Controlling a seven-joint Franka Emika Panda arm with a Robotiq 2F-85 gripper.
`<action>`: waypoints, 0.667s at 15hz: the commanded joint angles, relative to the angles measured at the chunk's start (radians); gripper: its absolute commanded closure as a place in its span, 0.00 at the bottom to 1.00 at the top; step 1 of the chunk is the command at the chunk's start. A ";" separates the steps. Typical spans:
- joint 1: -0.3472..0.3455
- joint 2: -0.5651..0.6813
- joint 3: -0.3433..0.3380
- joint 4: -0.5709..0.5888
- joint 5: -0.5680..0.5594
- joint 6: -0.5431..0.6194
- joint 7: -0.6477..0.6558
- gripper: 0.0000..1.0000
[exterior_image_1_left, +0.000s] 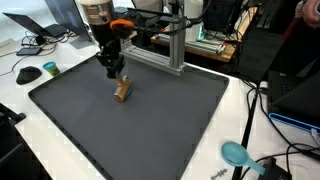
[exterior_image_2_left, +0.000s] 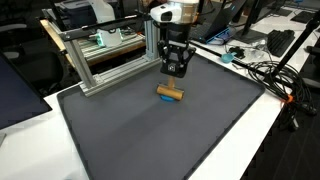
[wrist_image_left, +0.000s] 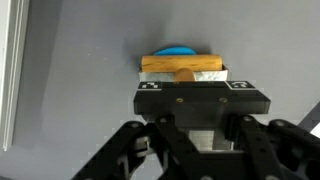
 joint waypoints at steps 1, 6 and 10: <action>-0.010 0.100 -0.024 -0.032 -0.056 0.126 0.029 0.78; -0.012 0.104 -0.028 -0.030 -0.061 0.133 0.024 0.78; -0.014 0.107 -0.030 -0.027 -0.063 0.139 0.018 0.78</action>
